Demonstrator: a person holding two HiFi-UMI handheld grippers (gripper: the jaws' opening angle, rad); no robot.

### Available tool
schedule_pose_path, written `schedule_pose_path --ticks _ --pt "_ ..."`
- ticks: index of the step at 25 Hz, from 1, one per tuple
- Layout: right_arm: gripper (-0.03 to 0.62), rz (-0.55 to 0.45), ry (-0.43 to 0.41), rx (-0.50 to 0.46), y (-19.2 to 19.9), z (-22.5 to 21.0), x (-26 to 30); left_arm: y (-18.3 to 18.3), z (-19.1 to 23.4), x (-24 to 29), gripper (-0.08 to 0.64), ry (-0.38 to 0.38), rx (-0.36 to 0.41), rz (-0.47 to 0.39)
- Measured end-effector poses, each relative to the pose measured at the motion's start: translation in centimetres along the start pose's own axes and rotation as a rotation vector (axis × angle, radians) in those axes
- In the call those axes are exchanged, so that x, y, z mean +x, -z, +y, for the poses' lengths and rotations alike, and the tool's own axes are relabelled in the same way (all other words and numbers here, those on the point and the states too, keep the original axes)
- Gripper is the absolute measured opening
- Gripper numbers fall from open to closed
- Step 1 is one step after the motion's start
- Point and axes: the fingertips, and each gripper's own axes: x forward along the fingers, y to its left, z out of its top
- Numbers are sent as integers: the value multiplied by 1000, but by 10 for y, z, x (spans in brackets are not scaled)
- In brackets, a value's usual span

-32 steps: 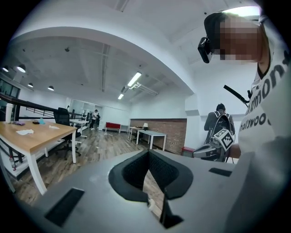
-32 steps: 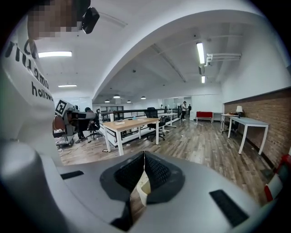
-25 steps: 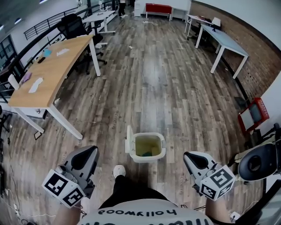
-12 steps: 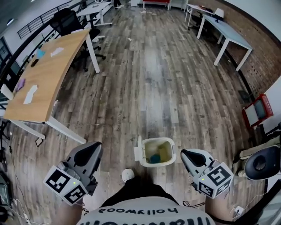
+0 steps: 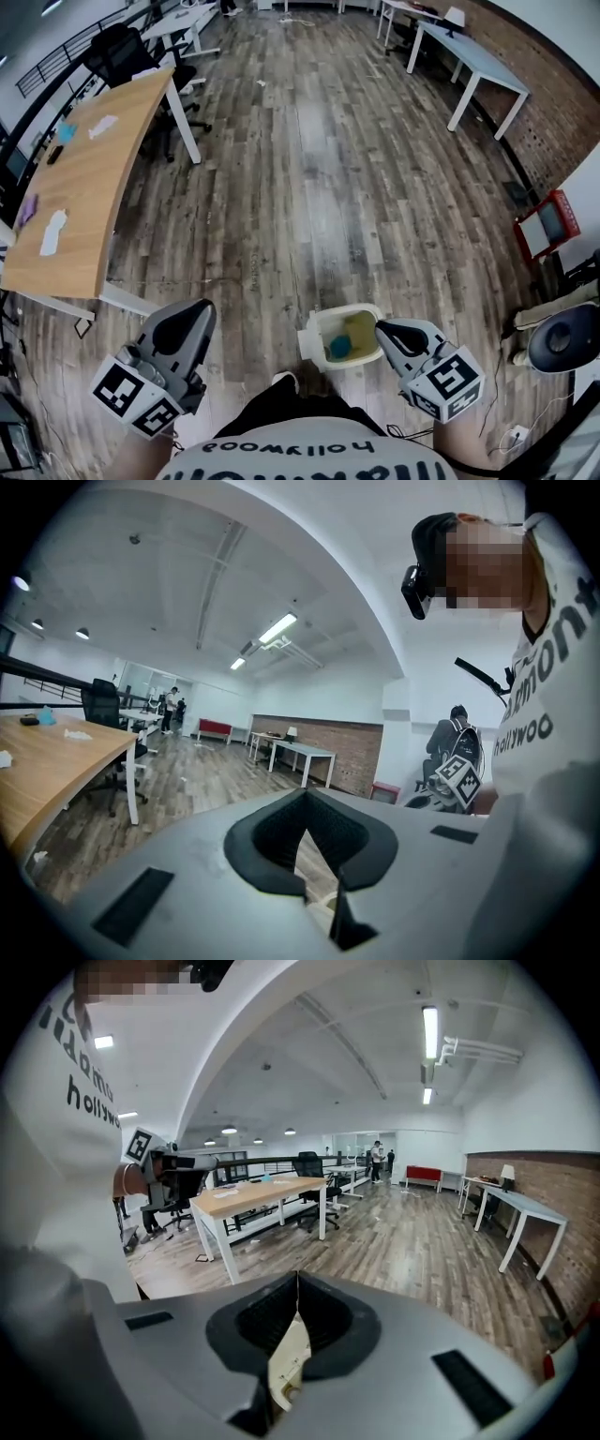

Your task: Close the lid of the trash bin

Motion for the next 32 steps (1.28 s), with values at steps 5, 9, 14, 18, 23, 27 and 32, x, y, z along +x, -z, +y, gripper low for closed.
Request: schedule_pose_path --ticks 5,9,14,18,23,27,32 --pt "11 25 0 13 -3 1 20 1 23 13 6 26 -16 12" --pt "11 55 -26 17 2 2 32 14 33 22 6 16 -58 20" --pt "11 80 -114 38 7 0 55 22 40 26 6 -30 -84 22" --pt "11 118 -192 -11 14 1 77 28 41 18 6 -95 -97 35" --pt "11 215 -319 -103 43 26 120 37 38 6 6 -189 -119 43" --pt "11 253 -462 -38 70 66 166 41 36 -12 6 -267 -120 53" --pt "11 354 -523 -67 108 103 207 45 33 -45 6 -367 -123 77"
